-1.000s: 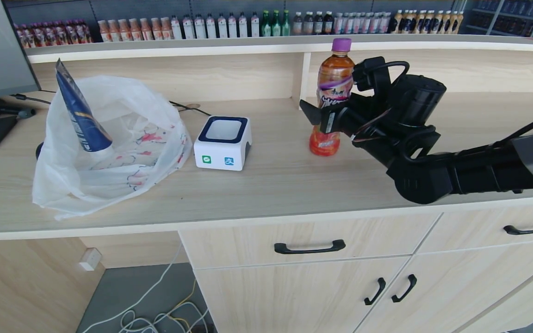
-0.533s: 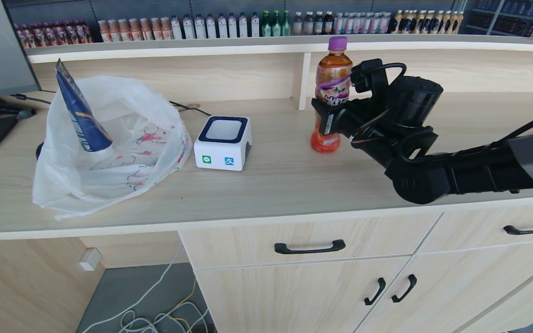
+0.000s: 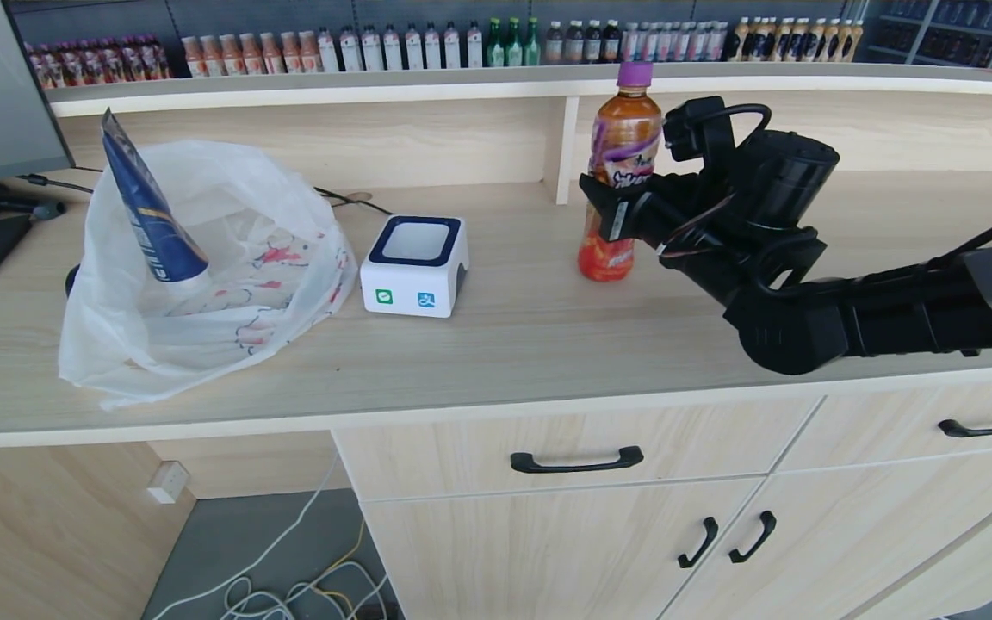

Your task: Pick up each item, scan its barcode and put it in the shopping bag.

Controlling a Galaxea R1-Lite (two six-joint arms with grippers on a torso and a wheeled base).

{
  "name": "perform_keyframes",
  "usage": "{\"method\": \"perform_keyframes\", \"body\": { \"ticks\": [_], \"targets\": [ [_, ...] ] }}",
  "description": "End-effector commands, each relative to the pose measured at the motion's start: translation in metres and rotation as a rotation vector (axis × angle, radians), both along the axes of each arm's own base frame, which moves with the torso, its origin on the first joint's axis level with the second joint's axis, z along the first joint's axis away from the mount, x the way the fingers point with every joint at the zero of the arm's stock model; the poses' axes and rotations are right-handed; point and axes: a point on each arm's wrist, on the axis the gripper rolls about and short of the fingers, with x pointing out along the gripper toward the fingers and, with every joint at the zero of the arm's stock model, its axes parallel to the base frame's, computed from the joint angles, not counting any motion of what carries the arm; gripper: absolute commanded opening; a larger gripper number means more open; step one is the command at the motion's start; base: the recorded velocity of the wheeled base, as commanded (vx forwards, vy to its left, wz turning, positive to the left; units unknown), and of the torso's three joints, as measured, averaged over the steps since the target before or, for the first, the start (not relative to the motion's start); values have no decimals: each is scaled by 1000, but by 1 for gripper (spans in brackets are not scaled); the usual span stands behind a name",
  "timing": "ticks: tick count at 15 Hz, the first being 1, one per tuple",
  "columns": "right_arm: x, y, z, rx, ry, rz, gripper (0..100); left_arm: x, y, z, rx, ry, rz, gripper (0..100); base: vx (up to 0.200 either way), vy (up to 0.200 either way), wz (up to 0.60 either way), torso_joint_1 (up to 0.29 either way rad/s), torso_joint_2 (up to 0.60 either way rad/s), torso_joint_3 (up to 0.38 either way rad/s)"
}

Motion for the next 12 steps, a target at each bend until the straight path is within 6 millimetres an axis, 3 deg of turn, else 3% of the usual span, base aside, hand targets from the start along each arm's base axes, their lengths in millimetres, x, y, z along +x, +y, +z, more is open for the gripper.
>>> {"method": "perform_keyframes", "body": {
  "ticks": [1, 7, 11, 12],
  "targets": [
    [-7, -3, 11, 18, -21, 3, 0, 0, 0, 0, 0, 0, 0, 0, 0, 0, 0, 0, 0, 0],
    [-47, -19, 51, 57, -86, 11, 0, 0, 0, 0, 0, 0, 0, 0, 0, 0, 0, 0, 0, 0],
    [-111, -43, 71, 68, -106, 33, 0, 0, 0, 0, 0, 0, 0, 0, 0, 0, 0, 0, 0, 0],
    [-112, -43, 72, 69, -108, 33, 0, 0, 0, 0, 0, 0, 0, 0, 0, 0, 0, 0, 0, 0]
  ]
}}
